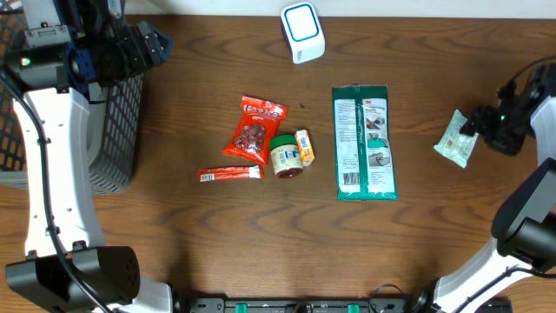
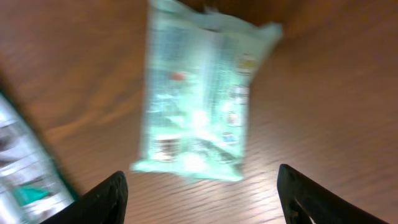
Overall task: Scan the item barcode
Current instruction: 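Move the right gripper over the green gloves pack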
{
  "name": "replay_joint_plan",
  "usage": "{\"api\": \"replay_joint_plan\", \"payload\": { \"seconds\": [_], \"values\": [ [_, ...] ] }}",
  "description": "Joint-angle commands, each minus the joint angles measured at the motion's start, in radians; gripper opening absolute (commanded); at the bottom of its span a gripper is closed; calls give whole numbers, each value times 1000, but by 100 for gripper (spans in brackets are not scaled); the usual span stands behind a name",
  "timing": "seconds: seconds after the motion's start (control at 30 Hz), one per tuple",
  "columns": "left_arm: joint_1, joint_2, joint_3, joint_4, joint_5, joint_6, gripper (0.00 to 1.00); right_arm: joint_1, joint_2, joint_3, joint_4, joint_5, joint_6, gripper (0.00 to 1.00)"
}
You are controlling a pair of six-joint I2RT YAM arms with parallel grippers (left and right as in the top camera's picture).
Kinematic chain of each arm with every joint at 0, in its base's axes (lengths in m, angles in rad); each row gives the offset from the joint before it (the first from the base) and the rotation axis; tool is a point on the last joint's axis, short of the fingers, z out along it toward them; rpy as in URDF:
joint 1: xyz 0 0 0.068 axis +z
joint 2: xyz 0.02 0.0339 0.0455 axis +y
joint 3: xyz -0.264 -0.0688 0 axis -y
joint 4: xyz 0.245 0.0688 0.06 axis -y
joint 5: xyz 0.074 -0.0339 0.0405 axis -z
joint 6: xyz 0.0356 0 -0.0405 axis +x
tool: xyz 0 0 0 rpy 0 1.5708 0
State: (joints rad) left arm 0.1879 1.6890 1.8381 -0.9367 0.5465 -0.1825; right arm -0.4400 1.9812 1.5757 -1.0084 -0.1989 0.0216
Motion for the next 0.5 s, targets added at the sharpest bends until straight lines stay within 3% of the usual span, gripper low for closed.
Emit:
{"api": "replay_joint_plan", "payload": {
  "seconds": [0.0,0.47],
  "values": [
    [-2,3,-3,-1,-2,13,84,63,-14,23,-36,-141,22,73],
    [-1,3,-4,-2,-2,13,84,436,-13,-32,-74,-111,-4,80]
  ]
}}
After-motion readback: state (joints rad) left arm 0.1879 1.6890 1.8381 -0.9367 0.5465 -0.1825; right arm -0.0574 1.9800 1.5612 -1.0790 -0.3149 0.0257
